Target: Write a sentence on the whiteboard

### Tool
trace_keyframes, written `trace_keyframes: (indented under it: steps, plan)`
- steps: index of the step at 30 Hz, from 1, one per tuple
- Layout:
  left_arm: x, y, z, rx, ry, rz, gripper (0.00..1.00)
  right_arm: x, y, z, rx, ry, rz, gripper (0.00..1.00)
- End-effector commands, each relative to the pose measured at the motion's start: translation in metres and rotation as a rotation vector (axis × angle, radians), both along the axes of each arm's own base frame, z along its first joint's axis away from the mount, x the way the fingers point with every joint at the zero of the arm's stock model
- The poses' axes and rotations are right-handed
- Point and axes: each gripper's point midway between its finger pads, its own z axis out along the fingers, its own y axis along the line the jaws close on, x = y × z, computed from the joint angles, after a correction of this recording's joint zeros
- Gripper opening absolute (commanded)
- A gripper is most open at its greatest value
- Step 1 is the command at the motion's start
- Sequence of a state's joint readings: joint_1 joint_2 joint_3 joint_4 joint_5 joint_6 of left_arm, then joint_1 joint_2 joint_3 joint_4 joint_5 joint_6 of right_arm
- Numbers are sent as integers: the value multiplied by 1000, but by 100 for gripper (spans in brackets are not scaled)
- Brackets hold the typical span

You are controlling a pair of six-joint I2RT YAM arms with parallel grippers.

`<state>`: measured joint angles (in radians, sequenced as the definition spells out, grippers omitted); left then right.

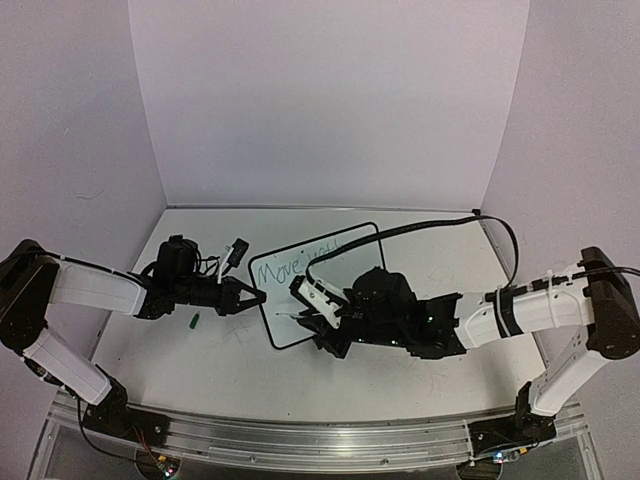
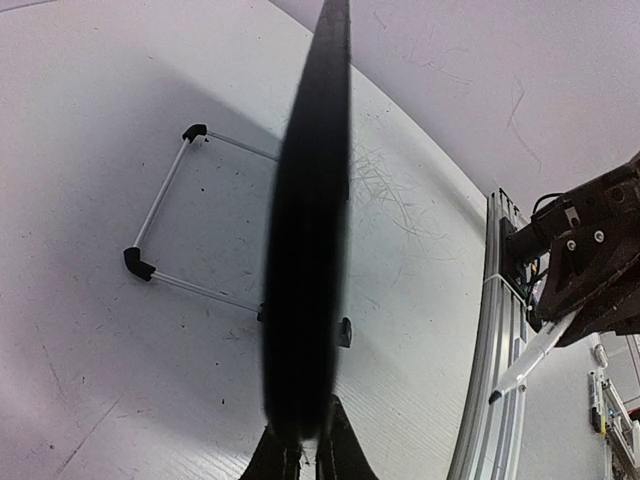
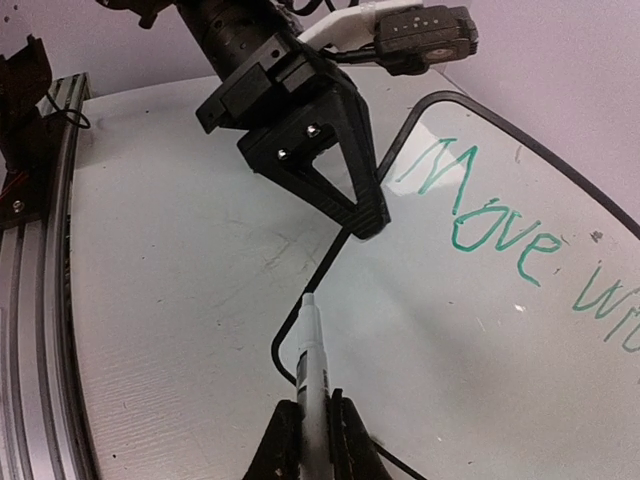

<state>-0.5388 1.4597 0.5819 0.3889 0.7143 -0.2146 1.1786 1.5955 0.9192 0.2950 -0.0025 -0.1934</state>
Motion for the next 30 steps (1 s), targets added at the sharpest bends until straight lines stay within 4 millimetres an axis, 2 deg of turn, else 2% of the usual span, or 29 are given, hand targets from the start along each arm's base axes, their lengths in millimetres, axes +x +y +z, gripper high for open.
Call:
trace_keyframes:
  steps: [1,4,17,30]
  plan:
    - [11,0,4,26,-43,27,0,14,6,19,42,-78,-65,0]
    - [10,0,4,27,-43,23,0,13,12,13,32,-57,-59,0]
    - [9,0,7,25,-55,21,0,33,31,5,18,-66,-126,0]
    - [8,0,6,28,-56,17,0,42,35,-6,-9,-74,-156,0]
